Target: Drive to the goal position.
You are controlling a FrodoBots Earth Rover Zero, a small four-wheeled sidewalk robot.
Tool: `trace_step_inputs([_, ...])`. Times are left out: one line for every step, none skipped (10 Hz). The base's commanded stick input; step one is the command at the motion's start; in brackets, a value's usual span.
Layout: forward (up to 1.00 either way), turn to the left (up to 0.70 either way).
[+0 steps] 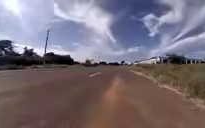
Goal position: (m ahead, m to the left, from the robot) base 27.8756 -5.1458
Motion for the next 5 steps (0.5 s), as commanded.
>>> trace_step_inputs([0.85, -0.05])
trace_step_inputs([0.85, -0.13])
trace_step_inputs([0.85, -0.22])
trace_step_inputs([0.85, -0.30])
trace_step_inputs([0.85, -0.31])
